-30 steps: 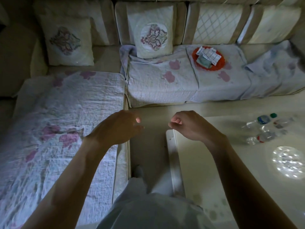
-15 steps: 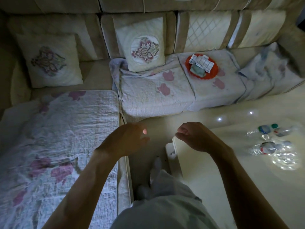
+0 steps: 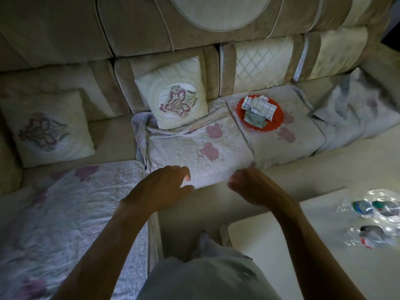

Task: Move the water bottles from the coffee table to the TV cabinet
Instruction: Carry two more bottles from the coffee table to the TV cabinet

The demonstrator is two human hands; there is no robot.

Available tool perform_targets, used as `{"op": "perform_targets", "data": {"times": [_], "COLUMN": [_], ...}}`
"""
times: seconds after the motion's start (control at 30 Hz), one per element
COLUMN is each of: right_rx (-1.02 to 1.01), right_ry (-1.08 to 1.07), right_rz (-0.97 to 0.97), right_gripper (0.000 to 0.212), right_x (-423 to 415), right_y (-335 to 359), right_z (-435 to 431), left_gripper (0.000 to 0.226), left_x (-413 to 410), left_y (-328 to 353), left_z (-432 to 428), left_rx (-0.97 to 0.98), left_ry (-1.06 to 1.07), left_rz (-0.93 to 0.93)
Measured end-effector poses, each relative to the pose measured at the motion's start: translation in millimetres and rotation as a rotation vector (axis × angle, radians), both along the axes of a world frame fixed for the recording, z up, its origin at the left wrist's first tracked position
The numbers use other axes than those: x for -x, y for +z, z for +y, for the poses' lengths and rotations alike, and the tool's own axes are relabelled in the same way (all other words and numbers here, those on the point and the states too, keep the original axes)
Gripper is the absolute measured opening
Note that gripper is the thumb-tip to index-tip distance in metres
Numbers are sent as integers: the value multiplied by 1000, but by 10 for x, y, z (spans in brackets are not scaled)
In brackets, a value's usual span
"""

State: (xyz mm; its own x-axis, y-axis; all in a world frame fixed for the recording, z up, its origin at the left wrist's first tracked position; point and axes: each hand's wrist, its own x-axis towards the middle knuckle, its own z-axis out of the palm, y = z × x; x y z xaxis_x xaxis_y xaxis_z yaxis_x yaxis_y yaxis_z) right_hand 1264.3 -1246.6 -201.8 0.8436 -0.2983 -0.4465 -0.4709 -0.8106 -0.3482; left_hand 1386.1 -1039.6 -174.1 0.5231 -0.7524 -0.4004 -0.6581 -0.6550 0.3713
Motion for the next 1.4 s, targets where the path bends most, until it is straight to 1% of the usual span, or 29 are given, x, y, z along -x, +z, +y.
{"op": "perform_targets", "data": {"times": [0.03,0.07,0.1,0.13,0.17,0.2,0.23,0.3,0.33,0.43,0.53,0.6,0.77,0.87,1.0,1.17,1.4], "right_rx": [-54,-111,-133,-162,-122,-96,-98,-119,-132,-90,-80,-61,-130,-133,-115,-108,-125], "right_ry": [-39,-44,-19,-73,-85,-97,-112,-150,-166,-203,-252,-281,-497,-631,-752,-929,-1076], "right_rz": [-43,-26,-14,21,-52,-78,-75,-30,-15,24,60,78,58,83,121,67,34], "right_gripper": [19,17,23,31,35,35,34,22,19,29,34,35,34,35,34,34,30], "right_x": [-97,-161,-218,-294,-362,-423,-487,-609,-682,-908,-1096,-1198,-1272,-1156,-923,-668,-313], "right_y": [30,35,46,82,53,3,-29,-80,-101,-111,-63,-36,14,3,-8,47,-82], "right_z": [-87,-161,-231,-294,-377,-458,-503,-579,-616,-717,-774,-809,-862,-891,-957,-1100,-1405], "left_gripper": [32,32,33,33,33,33,32,31,30,31,32,31,28,30,29,35,37], "left_x": [-108,-209,-301,-398,-499,-597,-695,-879,-967,-1263,-1561,-1745,-2033,-2078,-2002,-1827,-1439], "left_y": [15,30,41,41,40,31,16,-20,-40,-118,-117,-76,-1,-59,-78,0,5], "left_z": [-94,-175,-251,-321,-392,-461,-526,-660,-731,-965,-1223,-1395,-1802,-2064,-2430,-2930,-3576], "left_rx": [3,2,2,5,8,9,8,-7,-17,-37,-63,-43,-47,-91,-58,-53,-107], "left_ry": [-9,-21,-34,-48,-59,-66,-72,-95,-115,-190,-273,-332,-478,-587,-664,-796,-1034], "left_rz": [3,9,18,24,27,31,38,56,64,76,79,84,117,119,163,156,46]}}
